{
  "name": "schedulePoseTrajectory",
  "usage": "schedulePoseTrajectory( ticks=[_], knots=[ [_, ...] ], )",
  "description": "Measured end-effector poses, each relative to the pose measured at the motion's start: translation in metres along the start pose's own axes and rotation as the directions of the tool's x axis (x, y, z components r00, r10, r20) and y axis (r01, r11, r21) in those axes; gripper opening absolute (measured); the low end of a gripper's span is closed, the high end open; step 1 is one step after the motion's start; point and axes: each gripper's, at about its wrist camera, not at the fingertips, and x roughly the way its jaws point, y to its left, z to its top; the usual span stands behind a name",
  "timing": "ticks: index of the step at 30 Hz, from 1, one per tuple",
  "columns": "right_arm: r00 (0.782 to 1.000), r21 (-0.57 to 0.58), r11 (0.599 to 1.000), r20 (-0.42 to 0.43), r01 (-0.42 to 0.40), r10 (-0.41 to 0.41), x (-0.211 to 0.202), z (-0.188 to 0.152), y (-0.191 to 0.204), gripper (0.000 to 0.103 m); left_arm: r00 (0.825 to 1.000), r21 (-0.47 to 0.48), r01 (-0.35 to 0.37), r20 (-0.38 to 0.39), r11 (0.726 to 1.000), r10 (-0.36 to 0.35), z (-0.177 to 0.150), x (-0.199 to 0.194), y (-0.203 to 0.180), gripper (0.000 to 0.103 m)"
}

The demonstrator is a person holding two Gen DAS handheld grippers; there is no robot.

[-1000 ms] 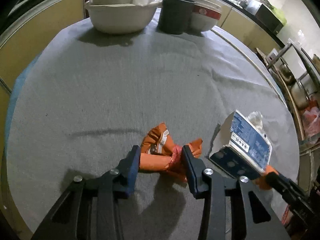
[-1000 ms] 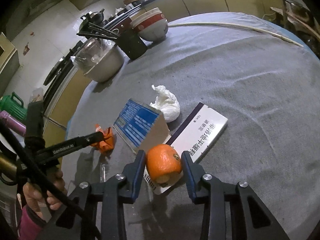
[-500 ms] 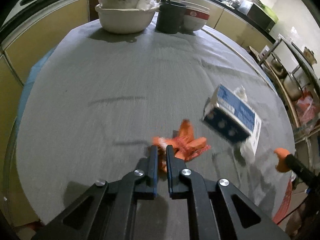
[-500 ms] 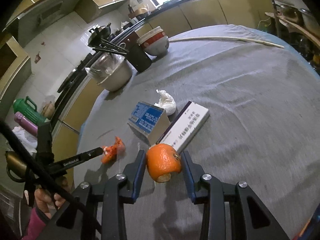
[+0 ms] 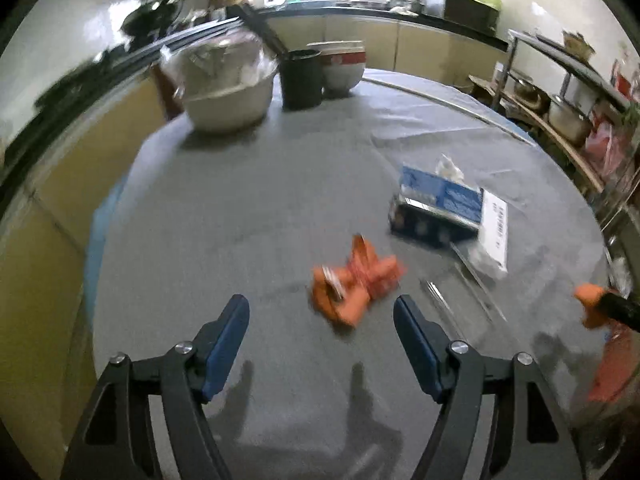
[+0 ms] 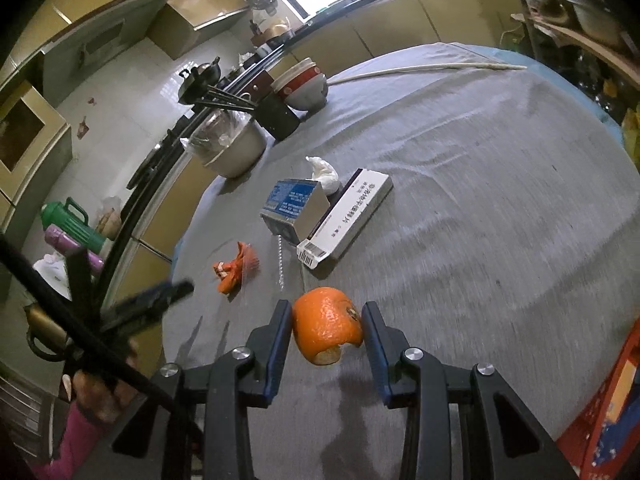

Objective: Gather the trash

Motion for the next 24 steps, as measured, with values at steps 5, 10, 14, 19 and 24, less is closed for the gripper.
schedulePoseTrajectory(
  ticks=[5, 10, 14, 19, 24],
  knots=[
    [1.000, 0.022, 1.000, 0.007, 0.010, -0.010, -0.008, -0.007, -0.006, 0.038, 0.999, 0.126, 0.038, -0.034, 0.991, -0.034, 0.020, 0.036, -0.006, 0.075],
    [1.000, 0.044, 0.999, 0.008, 0.019, -0.020, -0.011, -0.011, -0.012, 0.038, 0.994, 0.213, 0.092, -0.081, 0.973, -0.076, 0.018, 0.058, -0.021, 0.075],
    [1.000, 0.056, 0.998, 0.009, 0.015, -0.015, -0.012, -0.012, -0.015, 0.038, 0.990, 0.205, 0.117, -0.104, 0.972, -0.097, 0.015, 0.066, -0.020, 0.062],
    [1.000, 0.049, 0.999, 0.014, 0.005, -0.006, -0.013, -0.015, -0.012, 0.038, 0.988, 0.184, 0.128, -0.110, 0.975, -0.109, 0.007, 0.067, -0.016, 0.043],
    [1.000, 0.038, 0.999, 0.030, -0.008, 0.007, -0.020, -0.017, -0.006, 0.038, 0.989, 0.145, 0.119, -0.103, 0.982, -0.105, -0.003, 0.057, -0.017, 0.041]
  ],
)
